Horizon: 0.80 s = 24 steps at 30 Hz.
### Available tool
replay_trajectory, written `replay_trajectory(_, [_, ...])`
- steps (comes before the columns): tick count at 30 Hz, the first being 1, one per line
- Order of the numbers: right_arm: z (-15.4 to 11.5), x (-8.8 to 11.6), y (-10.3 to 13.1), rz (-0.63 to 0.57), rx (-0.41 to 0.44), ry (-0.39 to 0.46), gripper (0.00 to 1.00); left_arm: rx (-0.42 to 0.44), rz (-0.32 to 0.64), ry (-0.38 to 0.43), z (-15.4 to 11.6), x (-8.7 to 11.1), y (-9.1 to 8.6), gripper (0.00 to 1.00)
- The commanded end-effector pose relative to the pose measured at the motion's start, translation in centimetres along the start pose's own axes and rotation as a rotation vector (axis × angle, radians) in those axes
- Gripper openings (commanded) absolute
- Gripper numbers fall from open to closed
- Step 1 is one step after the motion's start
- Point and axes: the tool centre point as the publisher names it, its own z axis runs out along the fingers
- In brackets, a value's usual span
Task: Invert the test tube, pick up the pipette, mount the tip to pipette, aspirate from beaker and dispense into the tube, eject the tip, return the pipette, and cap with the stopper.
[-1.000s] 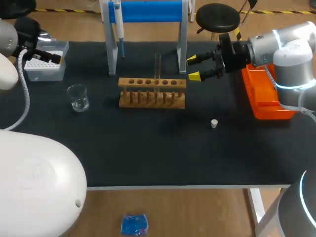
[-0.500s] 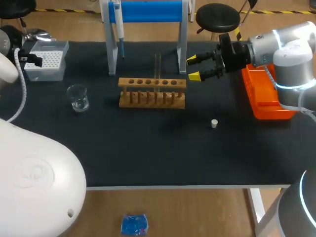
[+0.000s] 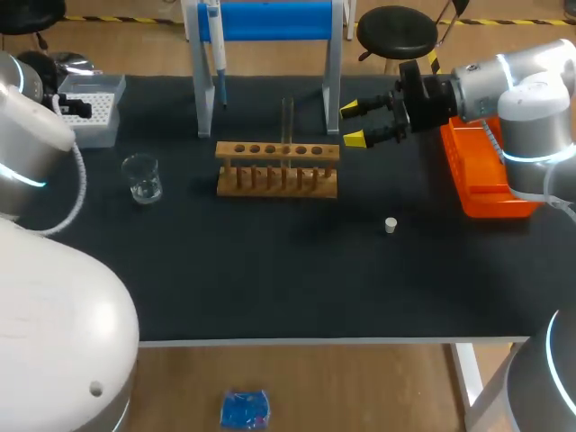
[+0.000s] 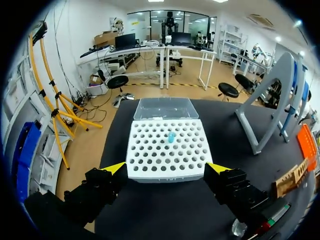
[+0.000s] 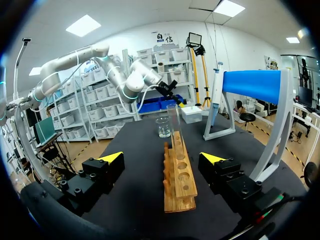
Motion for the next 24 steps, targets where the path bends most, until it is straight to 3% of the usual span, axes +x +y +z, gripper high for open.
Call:
replay_trajectory(1, [0.0, 0.0, 0.0, -0.001, 0.001, -0.002, 1.00, 0.126, -0.024, 0.047, -0.3, -0.7, 0.0, 1.00])
replay_trajectory(18, [0.0, 0.0, 0.0, -0.001, 0.001, -0.002, 1.00, 0.149, -0.010, 0.019, -0.9, -0.7, -0.5, 1.00])
replay_trajectory(24, [0.0, 0.0, 0.0, -0.001, 0.001, -0.002, 1.00, 0.131, -0.021, 0.029, -0.1, 0.8, -0.4, 1.00])
